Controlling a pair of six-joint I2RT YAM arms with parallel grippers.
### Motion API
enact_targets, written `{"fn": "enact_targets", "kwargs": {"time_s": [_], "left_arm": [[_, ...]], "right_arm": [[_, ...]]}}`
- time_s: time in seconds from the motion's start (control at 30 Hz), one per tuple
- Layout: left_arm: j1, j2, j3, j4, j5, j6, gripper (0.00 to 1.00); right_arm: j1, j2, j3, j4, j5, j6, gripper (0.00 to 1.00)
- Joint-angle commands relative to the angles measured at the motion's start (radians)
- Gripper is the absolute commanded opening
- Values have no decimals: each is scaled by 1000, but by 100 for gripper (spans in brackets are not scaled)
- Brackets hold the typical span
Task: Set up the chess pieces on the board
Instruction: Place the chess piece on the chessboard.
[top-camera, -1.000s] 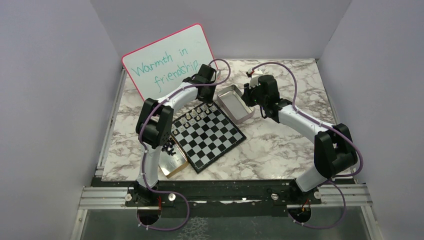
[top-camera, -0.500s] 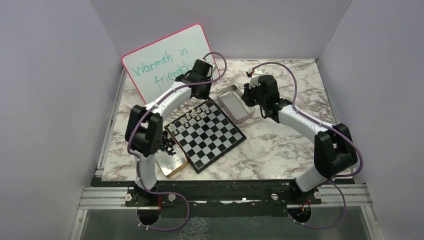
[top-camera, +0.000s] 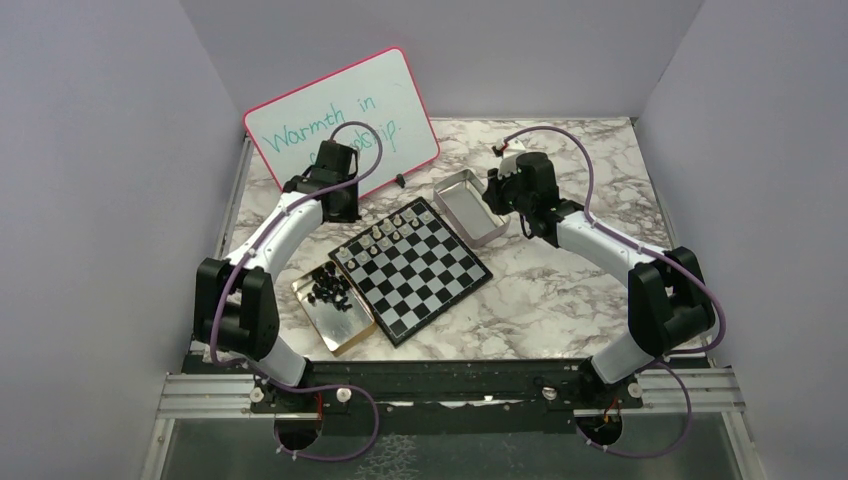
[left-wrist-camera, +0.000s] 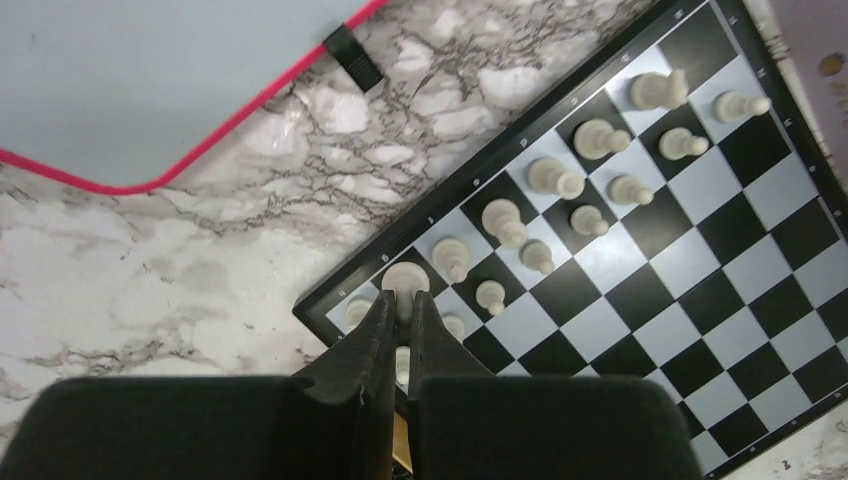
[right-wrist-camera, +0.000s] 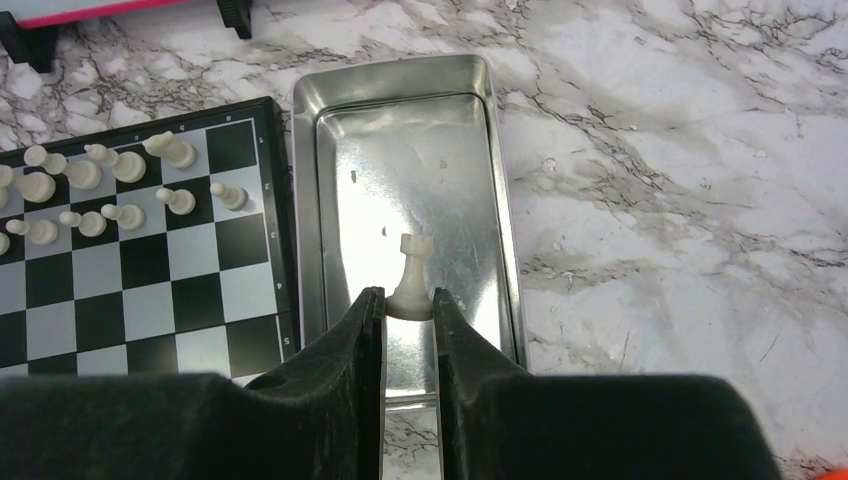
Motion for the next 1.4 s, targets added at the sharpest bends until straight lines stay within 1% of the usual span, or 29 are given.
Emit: {"fn": "enact_targets", "kwargs": {"time_s": [0.0, 0.6, 1.37], "left_arm": [[11, -34, -55, -7, 15, -13, 4], [20, 77, -99, -10, 48, -16, 4], [24, 119, -134, 49, 49, -12, 4]], "right_arm": [[-5, -27, -6, 45, -31, 8, 4], [-5, -27, -12, 46, -27, 6, 4], [-5, -39, -16, 45, -27, 3, 4]]}}
